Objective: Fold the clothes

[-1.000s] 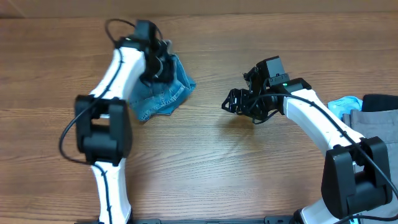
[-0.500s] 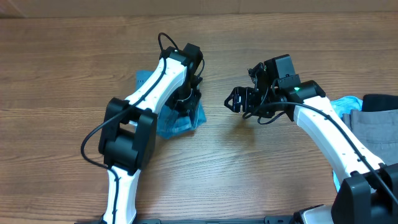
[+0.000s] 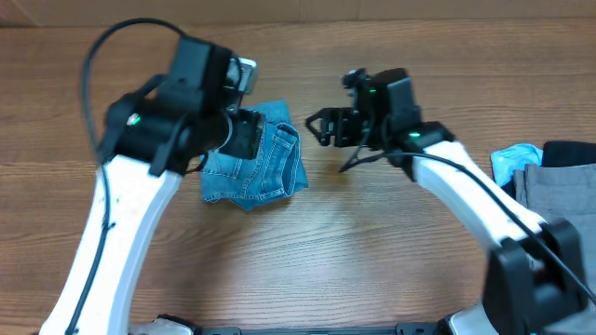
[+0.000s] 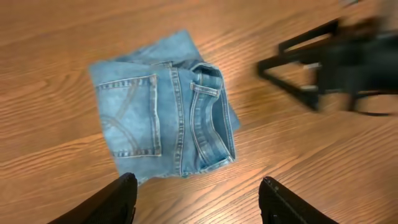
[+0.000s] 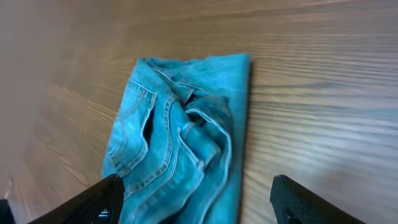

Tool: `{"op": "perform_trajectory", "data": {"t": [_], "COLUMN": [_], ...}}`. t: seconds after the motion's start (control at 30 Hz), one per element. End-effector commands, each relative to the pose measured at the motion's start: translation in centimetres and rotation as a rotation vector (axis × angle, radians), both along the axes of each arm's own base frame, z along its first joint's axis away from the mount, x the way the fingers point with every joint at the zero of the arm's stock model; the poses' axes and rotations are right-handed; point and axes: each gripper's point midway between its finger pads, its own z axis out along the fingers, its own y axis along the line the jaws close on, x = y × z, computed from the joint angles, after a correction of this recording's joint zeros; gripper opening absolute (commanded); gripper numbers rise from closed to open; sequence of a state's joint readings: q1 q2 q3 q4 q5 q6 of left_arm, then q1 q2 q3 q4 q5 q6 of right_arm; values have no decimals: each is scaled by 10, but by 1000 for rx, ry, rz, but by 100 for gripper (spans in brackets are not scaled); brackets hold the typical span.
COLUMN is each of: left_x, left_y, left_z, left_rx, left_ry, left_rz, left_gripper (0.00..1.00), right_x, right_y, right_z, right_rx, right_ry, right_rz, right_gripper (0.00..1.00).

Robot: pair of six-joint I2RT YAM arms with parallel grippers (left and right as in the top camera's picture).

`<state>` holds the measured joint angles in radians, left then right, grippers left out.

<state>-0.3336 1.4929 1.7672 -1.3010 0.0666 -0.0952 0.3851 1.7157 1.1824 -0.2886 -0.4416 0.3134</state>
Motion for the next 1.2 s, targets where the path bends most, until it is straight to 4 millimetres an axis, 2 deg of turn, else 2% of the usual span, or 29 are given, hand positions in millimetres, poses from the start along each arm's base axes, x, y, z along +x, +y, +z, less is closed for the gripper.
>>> {"op": "perform_trajectory", "data": {"t": [0.0,0.17,0.23,0.27,0.37,0.43,0.5,0.67,0.73,0.8,0.93,1.03,1.07,1.1,1.13,1.17], "left_x": [-5,-17,-18,-18,-13,-9,-5,3,4,6,6,3,1,-1,-2,-3], "left_y": [12,19,20,21,27,29,30,27,26,26,21,21,21,22,22,22], "left_z": [6,-4,-7,-9,-14,-19,-26,-56,-75,-91,-131,-158,-170,-177,-187,-193], "left_rx": [-10,14,22,27,68,87,105,136,150,161,174,189,196,202,207,209], "left_ry": [-1,68,84,88,90,102,120,209,265,316,423,491,516,530,545,552], "left_rz": [43,53,52,54,75,82,86,84,85,95,93,89,89,89,88,88], "left_gripper": [68,68,68,68,71,73,75,75,72,71,70,64,62,61,61,61], "right_x": [7,21,17,13,2,0,4,17,23,27,46,57,58,59,59,57], "right_y": [20,30,37,44,56,57,53,37,32,28,2,-13,-15,-17,-17,-18], "right_z": [-38,-86,-94,-93,-84,-72,-55,-3,5,3,-23,-38,-44,-47,-51,-54], "right_rx": [-14,-11,32,66,146,179,199,239,238,221,72,-21,-43,-51,-57,-63], "right_ry": [27,45,81,93,110,99,77,-23,-39,-42,-41,-55,-54,-51,-45,-33], "right_rz": [37,40,64,98,181,204,199,150,114,87,-87,-184,-202,-208,-205,-206], "right_gripper": [79,75,67,63,37,16,4,4,4,4,4,4,10,22,51,59]}}
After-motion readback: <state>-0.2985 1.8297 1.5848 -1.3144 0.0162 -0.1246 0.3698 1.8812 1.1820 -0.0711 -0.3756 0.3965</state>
